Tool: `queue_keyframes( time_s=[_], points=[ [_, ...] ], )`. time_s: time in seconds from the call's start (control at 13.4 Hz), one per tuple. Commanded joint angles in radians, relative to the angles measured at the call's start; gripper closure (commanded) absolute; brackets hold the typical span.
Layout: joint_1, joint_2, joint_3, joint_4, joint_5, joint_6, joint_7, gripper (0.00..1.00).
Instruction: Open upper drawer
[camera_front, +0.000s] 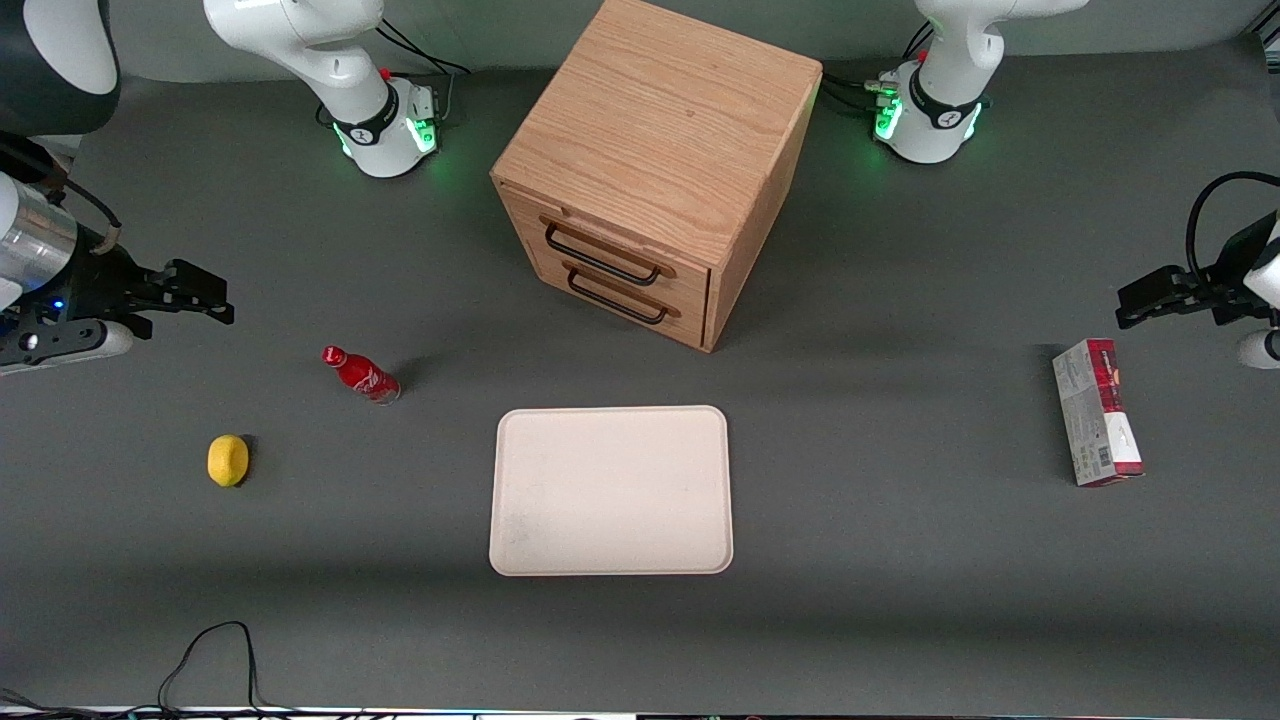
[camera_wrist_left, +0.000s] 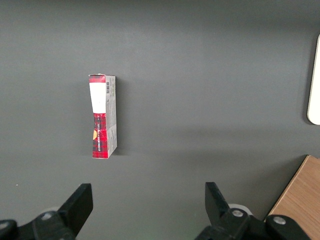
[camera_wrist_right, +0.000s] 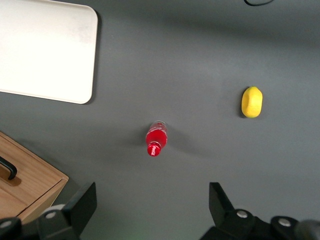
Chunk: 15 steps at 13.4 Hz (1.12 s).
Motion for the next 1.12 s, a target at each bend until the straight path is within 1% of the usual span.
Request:
queue_keyframes(
  time_s=[0.0,0.3,0.45,0.6,0.75,0.82,0.9,0.97,1.05],
  points=[
    [0.045,0.035,-0.003,0.049,-0.007,-0.024,0.000,0.00],
    [0.146,0.050,-0.003,0.050,-0.002,-0.034,-0.003,0.00],
    [0.207,0.064,-0.003,0.052,0.016,-0.033,-0.005,0.00],
    [0.270,0.092,-0.003,0.056,0.018,-0.016,-0.005,0.00],
    [0.330,0.156,-0.003,0.114,0.023,-0.030,-0.003,0.00],
    [0.368,0.162,-0.003,0.118,0.024,-0.028,-0.017,0.00],
    [0.382,0.168,-0.003,0.118,0.024,-0.028,-0.075,0.00],
    [0.391,0.191,0.000,0.121,0.038,-0.030,-0.157,0.00],
    [0.394,0.201,0.003,0.121,0.085,-0.028,-0.249,0.00]
  ],
)
